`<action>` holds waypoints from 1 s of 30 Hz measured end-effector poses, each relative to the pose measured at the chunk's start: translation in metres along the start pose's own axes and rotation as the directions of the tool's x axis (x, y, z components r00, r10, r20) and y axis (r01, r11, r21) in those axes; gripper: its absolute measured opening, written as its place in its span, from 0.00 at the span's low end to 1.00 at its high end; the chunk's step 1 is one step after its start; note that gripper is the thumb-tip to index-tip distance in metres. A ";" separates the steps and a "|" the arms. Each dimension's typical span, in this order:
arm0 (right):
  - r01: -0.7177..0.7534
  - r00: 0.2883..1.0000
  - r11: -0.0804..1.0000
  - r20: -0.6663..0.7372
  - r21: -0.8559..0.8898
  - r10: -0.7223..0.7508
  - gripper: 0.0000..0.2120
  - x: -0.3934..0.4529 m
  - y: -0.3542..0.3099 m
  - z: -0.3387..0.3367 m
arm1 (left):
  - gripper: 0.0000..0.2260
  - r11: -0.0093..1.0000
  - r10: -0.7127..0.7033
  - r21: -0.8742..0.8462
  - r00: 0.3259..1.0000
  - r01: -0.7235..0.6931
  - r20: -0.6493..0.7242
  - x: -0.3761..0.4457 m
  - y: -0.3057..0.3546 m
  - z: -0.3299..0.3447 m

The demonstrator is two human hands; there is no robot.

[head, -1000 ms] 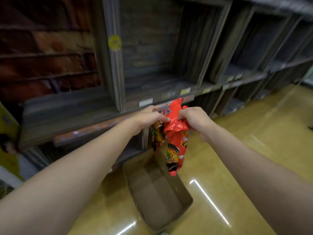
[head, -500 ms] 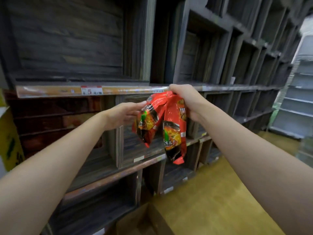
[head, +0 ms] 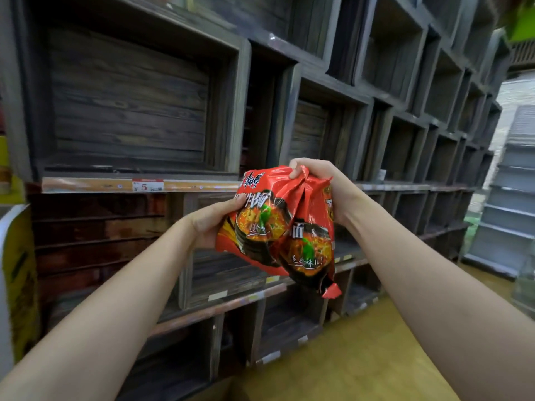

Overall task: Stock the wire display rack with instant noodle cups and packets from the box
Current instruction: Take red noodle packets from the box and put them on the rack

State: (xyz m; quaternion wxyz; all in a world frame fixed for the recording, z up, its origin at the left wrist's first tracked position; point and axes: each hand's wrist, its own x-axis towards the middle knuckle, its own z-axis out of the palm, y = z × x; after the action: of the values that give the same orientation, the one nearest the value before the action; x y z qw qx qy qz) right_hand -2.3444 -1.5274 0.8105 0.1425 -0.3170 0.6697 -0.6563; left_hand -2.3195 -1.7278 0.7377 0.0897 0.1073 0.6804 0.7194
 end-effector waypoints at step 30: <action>-0.014 0.999 0.999 0.047 -0.036 0.016 0.31 -0.104 0.013 -0.091 | 0.14 0.984 0.118 -0.061 0.868 -0.167 -0.482 -0.037 0.011 0.137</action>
State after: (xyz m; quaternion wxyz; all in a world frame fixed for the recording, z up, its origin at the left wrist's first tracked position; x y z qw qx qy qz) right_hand -2.3233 -1.3927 0.7831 0.1577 -0.3299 0.6801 -0.6354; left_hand -2.2462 -1.6069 0.7546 -0.1282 -0.0276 0.6346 0.7617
